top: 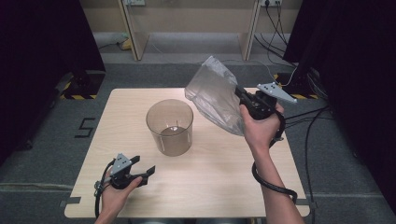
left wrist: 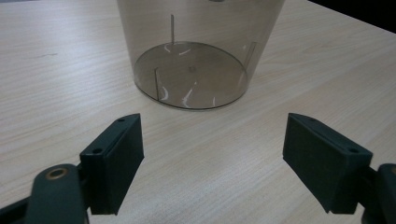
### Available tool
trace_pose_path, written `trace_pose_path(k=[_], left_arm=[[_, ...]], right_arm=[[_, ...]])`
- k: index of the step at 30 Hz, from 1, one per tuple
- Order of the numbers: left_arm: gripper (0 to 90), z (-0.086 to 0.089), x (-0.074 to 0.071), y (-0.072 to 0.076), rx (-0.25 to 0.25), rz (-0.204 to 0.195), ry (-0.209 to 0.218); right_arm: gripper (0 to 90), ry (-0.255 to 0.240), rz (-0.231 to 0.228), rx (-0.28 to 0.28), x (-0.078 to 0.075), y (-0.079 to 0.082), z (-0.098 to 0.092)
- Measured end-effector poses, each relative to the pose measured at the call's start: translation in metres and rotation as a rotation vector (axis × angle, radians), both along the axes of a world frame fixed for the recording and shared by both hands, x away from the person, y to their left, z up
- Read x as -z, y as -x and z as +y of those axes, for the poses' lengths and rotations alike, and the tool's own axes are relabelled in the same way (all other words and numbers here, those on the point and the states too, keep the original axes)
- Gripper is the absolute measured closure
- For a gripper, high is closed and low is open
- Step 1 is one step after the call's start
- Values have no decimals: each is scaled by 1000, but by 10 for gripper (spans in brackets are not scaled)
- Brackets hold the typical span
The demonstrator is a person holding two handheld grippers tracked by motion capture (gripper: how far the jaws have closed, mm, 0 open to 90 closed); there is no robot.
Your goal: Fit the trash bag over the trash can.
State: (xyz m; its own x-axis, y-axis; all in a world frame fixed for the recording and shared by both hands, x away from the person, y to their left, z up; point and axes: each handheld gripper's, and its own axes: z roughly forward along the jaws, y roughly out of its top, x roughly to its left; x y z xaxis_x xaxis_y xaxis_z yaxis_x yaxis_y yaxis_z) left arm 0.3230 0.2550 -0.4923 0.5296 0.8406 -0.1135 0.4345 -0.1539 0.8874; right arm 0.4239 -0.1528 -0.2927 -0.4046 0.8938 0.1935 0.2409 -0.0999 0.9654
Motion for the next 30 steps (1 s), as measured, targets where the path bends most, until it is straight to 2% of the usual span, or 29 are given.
trace_pose_path(k=[9,30], left_arm=[[196,1,-1,0,-6,-7,6],[196,3,-2,0,-10,-11,13]], right_arm=[[900,-9,-21,-19,-13,-7,17],[900,-34,-39,-93,-27,-21,61]])
